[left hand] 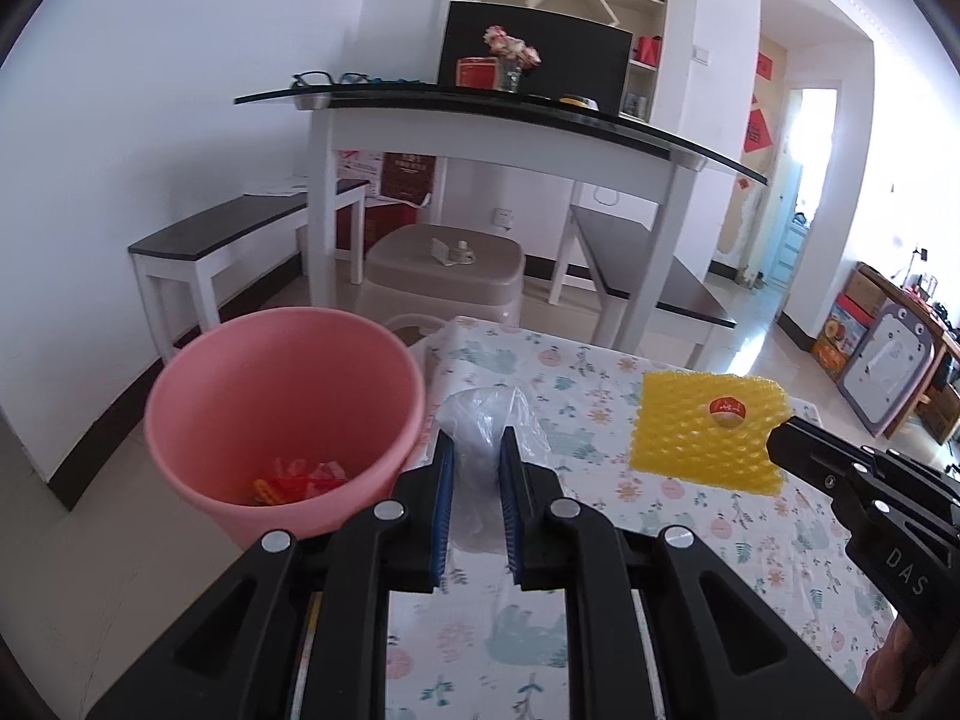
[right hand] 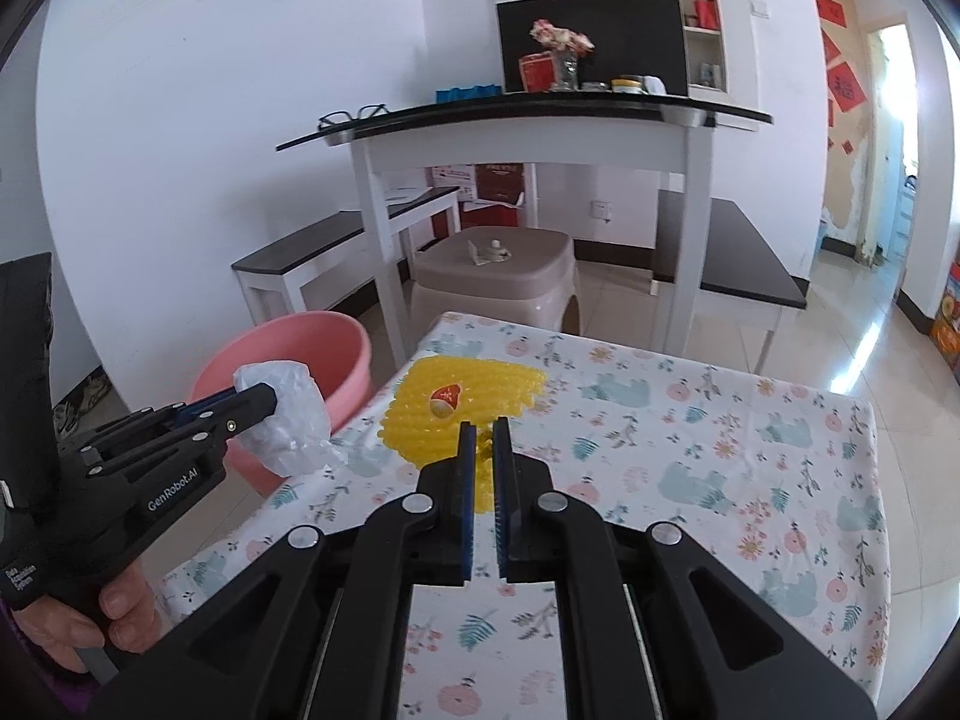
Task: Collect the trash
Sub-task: 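Lift and carry the clear bag and yellow net to the pink bucket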
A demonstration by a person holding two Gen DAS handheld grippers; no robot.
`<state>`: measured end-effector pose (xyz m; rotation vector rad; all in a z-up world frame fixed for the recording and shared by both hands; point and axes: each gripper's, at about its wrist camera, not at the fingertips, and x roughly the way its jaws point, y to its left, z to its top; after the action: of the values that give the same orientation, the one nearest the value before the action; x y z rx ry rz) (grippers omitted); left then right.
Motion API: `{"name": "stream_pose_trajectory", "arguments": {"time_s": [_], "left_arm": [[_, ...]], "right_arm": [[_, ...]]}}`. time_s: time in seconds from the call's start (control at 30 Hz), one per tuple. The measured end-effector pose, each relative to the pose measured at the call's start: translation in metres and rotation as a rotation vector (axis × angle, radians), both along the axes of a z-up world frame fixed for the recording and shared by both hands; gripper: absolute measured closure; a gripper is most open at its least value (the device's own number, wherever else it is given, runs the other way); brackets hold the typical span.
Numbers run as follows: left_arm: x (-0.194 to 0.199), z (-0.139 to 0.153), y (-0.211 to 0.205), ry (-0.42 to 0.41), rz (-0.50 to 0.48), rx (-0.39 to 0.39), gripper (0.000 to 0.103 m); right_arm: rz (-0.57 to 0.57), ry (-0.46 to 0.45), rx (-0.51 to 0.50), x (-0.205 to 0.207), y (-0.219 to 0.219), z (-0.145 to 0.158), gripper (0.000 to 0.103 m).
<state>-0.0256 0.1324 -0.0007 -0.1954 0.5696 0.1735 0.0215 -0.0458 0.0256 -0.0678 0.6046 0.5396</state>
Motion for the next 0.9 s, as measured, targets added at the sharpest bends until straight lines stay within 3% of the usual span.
{"name": "stream_pose_trajectory", "arguments": {"time_s": [0.9], "left_arm": [[-0.009,-0.010,0.083,-0.007,0.210,-0.011,0.089]], "right_arm": [[0.161,-0.110,-0.079,-0.004,0.110,0.013,0.097]]}}
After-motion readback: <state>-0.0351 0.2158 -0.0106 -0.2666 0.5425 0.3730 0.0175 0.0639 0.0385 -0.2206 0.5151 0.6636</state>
